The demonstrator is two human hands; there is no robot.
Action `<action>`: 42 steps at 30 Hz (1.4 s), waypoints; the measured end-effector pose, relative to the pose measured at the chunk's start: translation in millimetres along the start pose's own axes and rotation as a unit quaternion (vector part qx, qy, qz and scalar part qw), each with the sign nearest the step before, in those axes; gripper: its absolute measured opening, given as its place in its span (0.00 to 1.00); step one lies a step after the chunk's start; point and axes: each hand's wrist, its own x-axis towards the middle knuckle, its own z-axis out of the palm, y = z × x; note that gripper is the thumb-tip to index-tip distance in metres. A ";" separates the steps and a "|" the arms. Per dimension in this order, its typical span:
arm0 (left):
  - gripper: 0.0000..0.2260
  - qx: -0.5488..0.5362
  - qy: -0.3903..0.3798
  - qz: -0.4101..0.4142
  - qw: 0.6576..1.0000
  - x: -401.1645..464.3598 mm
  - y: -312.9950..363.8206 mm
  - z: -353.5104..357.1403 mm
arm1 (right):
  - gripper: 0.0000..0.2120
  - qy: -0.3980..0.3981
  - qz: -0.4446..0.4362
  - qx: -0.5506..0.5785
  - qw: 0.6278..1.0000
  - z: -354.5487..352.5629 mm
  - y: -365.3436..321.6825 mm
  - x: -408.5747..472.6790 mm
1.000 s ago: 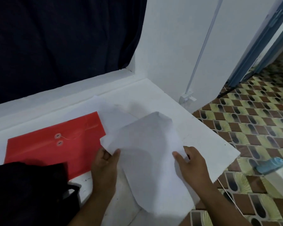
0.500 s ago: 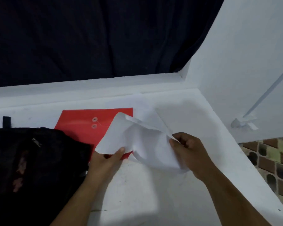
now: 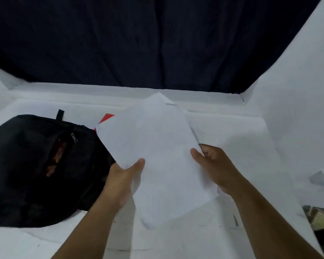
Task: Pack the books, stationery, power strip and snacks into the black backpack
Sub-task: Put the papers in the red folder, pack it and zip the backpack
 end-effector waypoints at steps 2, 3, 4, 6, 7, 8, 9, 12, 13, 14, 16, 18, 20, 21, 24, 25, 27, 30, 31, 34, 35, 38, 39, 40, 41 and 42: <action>0.11 -0.014 0.040 -0.008 0.999 -4.6 0.0 -2.0 | 0.18 0.025 0.009 -0.037 0.999 7.8 15.5 10.4; 0.11 -0.015 0.063 -0.008 0.998 -5.2 0.5 -6.3 | 0.19 0.032 0.011 -0.053 0.998 10.6 24.5 13.3; 0.10 -0.013 0.083 -0.008 0.996 -5.9 1.3 -10.9 | 0.20 0.031 0.016 -0.076 0.997 13.5 33.3 14.0; 0.10 -0.017 0.112 -0.009 0.993 -4.3 1.5 -23.7 | 0.18 0.007 -0.003 -0.192 0.981 18.5 54.2 13.5; 0.10 -0.021 0.124 -0.010 0.992 -3.1 2.4 -30.2 | 0.17 -0.006 -0.010 -0.248 0.969 21.3 62.4 9.4; 0.10 -0.027 0.135 -0.016 0.990 -1.5 3.8 -36.2 | 0.17 -0.004 -0.021 -0.292 0.956 23.6 69.9 3.8; 0.10 -0.037 0.140 -0.020 0.989 1.2 4.4 -42.8 | 0.17 0.011 -0.032 -0.318 0.947 25.4 76.8 -2.2; 0.12 -0.069 0.120 -0.036 0.990 6.0 8.9 -51.5 | 0.13 0.122 -0.081 -0.345 0.927 25.4 100.0 -17.9; 0.12 -0.069 0.105 -0.039 0.991 7.9 9.5 -51.9 | 0.11 0.151 -0.074 -0.354 0.920 23.8 103.3 -24.2; 0.12 -0.066 0.089 -0.041 0.993 9.5 9.8 -50.6 | 0.10 0.178 -0.062 -0.368 0.911 21.5 105.3 -30.7; 0.13 -0.043 0.060 -0.040 0.996 16.1 7.4 -46.5 | 0.14 0.214 -0.022 -0.385 0.897 17.6 107.9 -44.3; 0.13 -0.004 0.022 -0.042 0.999 23.5 0.8 -38.7 | 0.18 0.239 0.009 -0.403 0.884 14.4 112.5 -59.4; 0.11 0.045 -0.015 -0.044 0.998 28.9 -7.1 -26.1 | 0.20 0.252 0.032 -0.418 0.872 14.7 116.1 -75.5; 0.09 0.079 -0.032 -0.033 0.996 30.8 -11.6 -19.0 | 0.20 0.259 0.047 -0.425 0.866 15.6 114.9 -83.6; 0.11 0.204 -0.084 0.042 0.974 30.0 -22.8 2.1 | 0.22 0.260 0.091 -0.426 0.862 17.6 115.8 -105.4; 0.15 0.233 -0.111 0.069 0.964 28.7 -26.0 7.3 | 0.22 0.260 0.101 -0.422 0.863 17.9 118.4 -113.7; 0.27 0.256 -0.160 0.109 0.947 23.6 -30.3 16.3 | 0.19 0.264 0.098 -0.409 0.868 18.6 125.4 -131.1; 0.41 0.248 -0.209 0.144 0.935 17.9 -39.0 27.7 | 0.10 0.312 0.072 -0.327 0.889 23.0 127.8 -158.4; 0.44 0.252 -0.217 0.155 0.930 15.4 -42.2 31.0 | 0.10 0.335 0.074 -0.292 0.893 26.0 123.7 -167.0; 0.47 0.294 -0.230 0.188 0.909 12.3 -57.7 36.1 | 0.10 0.391 0.039 -0.259 0.882 35.6 116.8 -182.8; 0.46 0.322 -0.241 0.206 0.892 11.3 -63.4 36.9 | 0.10 0.411 0.017 -0.259 0.874 38.2 114.9 -185.1; 0.42 0.388 -0.287 0.220 0.848 10.3 -74.0 38.0 | 0.09 0.463 -0.016 -0.256 0.848 37.4 114.4 -184.2; 0.41 0.400 -0.294 0.221 0.839 10.8 -76.6 37.2 | 0.09 0.474 -0.001 -0.237 0.848 36.6 111.6 -183.2; 0.40 0.410 -0.296 0.227 0.833 12.6 -80.0 35.8 | 0.10 0.478 0.023 -0.214 0.852 36.4 110.1 -181.8; 0.40 0.416 -0.295 0.240 0.826 13.9 -82.3 34.5 | 0.10 0.472 0.053 -0.194 0.858 35.8 109.7 -179.9; 0.40 0.417 -0.295 0.255 0.821 15.5 -84.7 32.9 | 0.10 0.461 0.085 -0.190 0.863 35.0 109.2 -176.6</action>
